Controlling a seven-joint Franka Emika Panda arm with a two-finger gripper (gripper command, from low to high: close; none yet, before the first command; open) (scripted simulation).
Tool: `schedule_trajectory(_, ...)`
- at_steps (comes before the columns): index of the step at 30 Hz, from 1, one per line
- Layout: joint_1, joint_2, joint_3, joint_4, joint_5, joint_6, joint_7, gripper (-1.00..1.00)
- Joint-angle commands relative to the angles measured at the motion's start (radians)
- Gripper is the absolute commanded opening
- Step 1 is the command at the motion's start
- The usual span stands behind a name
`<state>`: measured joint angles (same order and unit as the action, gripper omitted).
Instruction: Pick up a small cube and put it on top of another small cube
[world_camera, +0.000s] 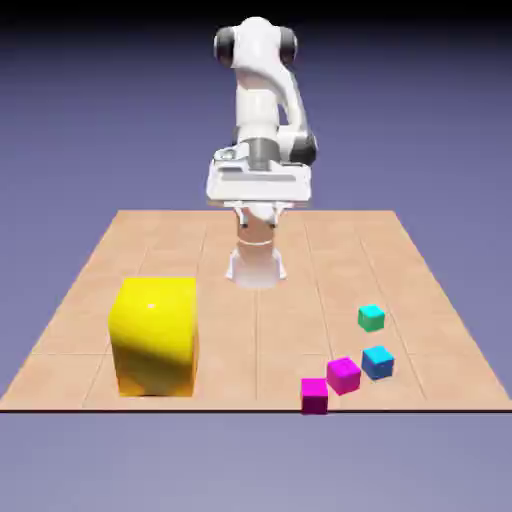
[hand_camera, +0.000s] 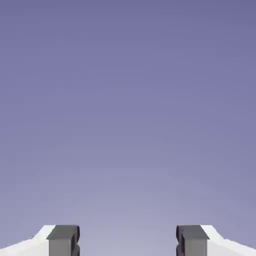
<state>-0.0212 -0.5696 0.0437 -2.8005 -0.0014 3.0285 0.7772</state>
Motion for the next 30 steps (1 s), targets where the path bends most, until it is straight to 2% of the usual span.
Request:
schedule_trajectory(1, -0.028, 0.0, 0.036, 0.008, -0.001, -0.007, 0.03, 0.0)
schedule_trajectory(30, -0.826, 0.009, 1.087, 0.237, -0.035, -0.212, 0.9, 0.0)
